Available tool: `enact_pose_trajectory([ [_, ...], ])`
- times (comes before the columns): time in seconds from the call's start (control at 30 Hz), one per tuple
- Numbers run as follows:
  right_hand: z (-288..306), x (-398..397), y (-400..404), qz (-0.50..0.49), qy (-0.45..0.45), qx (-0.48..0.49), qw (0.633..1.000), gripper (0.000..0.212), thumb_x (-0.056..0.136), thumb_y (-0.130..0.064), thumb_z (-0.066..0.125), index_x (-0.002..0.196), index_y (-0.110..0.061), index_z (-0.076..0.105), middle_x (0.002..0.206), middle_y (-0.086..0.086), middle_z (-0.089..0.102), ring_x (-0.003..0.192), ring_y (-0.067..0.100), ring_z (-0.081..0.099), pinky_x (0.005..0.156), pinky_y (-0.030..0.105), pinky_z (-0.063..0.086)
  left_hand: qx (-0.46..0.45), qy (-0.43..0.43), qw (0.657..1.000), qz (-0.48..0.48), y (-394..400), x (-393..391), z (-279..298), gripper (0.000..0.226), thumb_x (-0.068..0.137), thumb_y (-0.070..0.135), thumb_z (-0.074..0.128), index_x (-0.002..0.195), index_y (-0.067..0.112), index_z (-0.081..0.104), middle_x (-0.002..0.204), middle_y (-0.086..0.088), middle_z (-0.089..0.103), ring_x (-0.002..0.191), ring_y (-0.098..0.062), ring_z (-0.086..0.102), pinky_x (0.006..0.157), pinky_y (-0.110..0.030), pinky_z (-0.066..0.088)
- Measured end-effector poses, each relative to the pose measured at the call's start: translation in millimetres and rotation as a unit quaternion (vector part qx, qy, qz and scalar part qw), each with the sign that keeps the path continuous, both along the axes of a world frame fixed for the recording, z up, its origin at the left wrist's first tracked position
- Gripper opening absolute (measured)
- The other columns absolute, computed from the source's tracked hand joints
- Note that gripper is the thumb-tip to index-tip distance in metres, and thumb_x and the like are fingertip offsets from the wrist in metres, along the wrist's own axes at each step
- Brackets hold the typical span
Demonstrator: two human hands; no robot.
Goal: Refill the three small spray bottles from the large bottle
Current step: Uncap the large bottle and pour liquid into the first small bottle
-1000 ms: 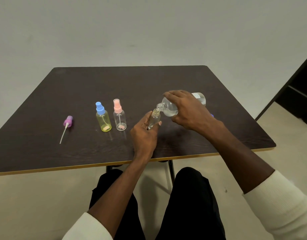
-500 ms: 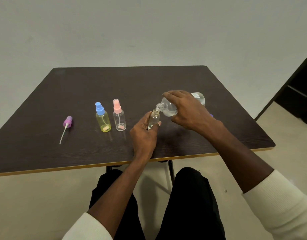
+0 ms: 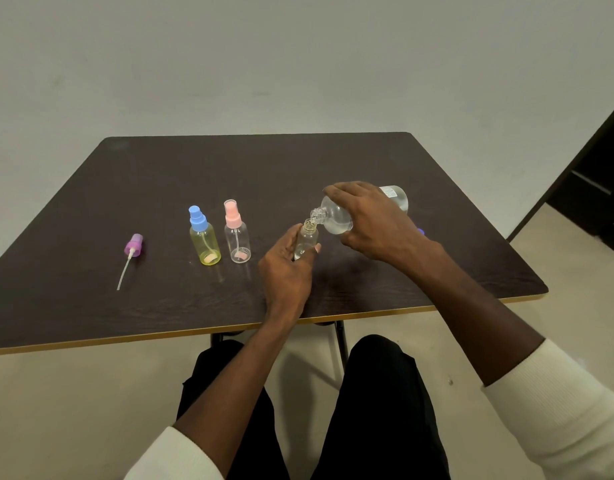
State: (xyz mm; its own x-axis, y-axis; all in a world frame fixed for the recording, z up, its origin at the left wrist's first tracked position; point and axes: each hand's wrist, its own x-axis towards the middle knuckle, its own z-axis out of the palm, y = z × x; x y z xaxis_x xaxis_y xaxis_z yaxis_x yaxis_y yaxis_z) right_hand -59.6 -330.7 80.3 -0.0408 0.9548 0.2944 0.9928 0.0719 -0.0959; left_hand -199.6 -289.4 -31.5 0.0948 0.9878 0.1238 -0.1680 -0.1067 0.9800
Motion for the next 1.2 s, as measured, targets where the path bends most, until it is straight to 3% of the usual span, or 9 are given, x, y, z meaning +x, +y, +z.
enact_pose_trajectory([
  [0.3, 1.2, -0.8, -0.7, 0.000, -0.002, 0.000, 1.000, 0.077, 0.076, -0.014, 0.077, 0.145, -0.013, 0.043, 0.146, 0.007, 0.047, 0.135, 0.027, 0.041, 0.111, 0.038, 0.030, 0.012, 0.002, 1.000, 0.005, -3.7, -1.1, 4.6, 0.047, 0.084, 0.004, 0.079, 0.128, 0.014, 0.068, 0.115, 0.003, 0.076, 0.111, -0.012, 0.071, 0.104, -0.043, 0.054],
  [0.43, 0.9, -0.8, -0.6, 0.001, -0.001, -0.003, 1.000, 0.076, 0.077, -0.015, 0.077, 0.145, -0.013, 0.043, 0.146, 0.007, 0.047, 0.135, 0.027, 0.041, 0.111, 0.038, 0.031, 0.024, 0.000, 1.000, -0.001, -5.5, -1.3, 7.8, 0.046, 0.085, 0.004, 0.078, 0.107, 0.043, 0.070, 0.107, 0.014, 0.077, 0.108, -0.011, 0.072, 0.102, -0.042, 0.055],
  [0.5, 1.0, -1.1, -0.5, 0.000, -0.002, -0.002, 1.000, 0.075, 0.077, -0.015, 0.077, 0.144, -0.013, 0.043, 0.146, 0.008, 0.048, 0.134, 0.027, 0.041, 0.111, 0.039, 0.031, 0.028, 0.004, 1.000, 0.000, -5.2, -1.4, 8.6, 0.049, 0.085, 0.004, 0.078, 0.101, 0.049, 0.068, 0.104, 0.017, 0.077, 0.107, -0.011, 0.072, 0.101, -0.041, 0.055],
  [0.93, 2.6, -2.0, -1.6, 0.000, -0.010, -0.005, 1.000, 0.077, 0.077, -0.014, 0.077, 0.145, -0.013, 0.043, 0.147, 0.008, 0.047, 0.135, 0.027, 0.041, 0.111, 0.038, 0.031, 0.033, 0.015, 0.999, -0.008, -2.0, -1.8, 1.7, 0.043, 0.084, 0.007, 0.078, 0.126, 0.013, 0.069, 0.114, 0.003, 0.076, 0.110, -0.016, 0.071, 0.102, -0.047, 0.054],
  [1.2, 2.2, -0.5, -0.3, 0.000, -0.012, -0.009, 1.000, 0.078, 0.076, -0.014, 0.077, 0.146, -0.014, 0.041, 0.148, 0.007, 0.046, 0.135, 0.027, 0.040, 0.112, 0.038, 0.030, 0.032, 0.011, 0.999, -0.004, -1.7, -1.6, 1.8, 0.042, 0.084, 0.006, 0.078, 0.124, 0.015, 0.070, 0.115, 0.002, 0.076, 0.111, -0.016, 0.071, 0.102, -0.047, 0.054],
])
